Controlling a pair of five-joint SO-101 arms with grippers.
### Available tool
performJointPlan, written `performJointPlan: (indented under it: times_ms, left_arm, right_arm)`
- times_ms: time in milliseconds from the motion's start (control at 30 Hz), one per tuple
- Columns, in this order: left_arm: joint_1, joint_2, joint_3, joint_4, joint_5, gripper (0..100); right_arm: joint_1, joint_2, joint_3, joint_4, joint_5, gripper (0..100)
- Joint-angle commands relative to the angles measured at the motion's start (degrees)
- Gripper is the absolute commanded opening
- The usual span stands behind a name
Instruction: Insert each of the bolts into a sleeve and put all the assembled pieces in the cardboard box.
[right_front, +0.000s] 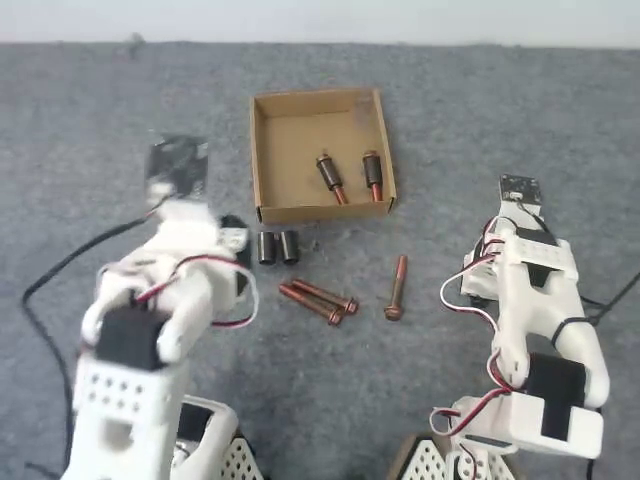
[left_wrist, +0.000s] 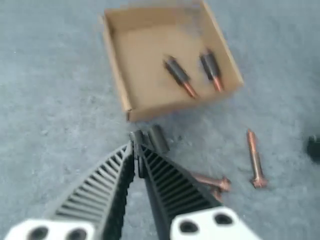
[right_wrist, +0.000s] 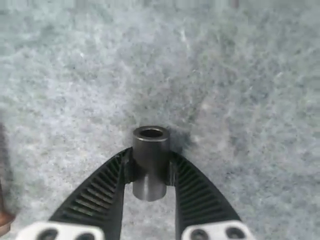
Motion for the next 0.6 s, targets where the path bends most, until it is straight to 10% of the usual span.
performJointPlan:
  times_ms: [0,567]
  left_arm:
    - [11.3,6.6,-4.6,-0.7,6.2,1]
    - [33.0,35.1,4.9,-33.1,17.1,1]
  right_arm:
    - [2.8,-3.6,-2.1,-1.0,-3.1,0.6]
    - [3.4,-3.7,-2.1,-1.5,-4.0,0.6]
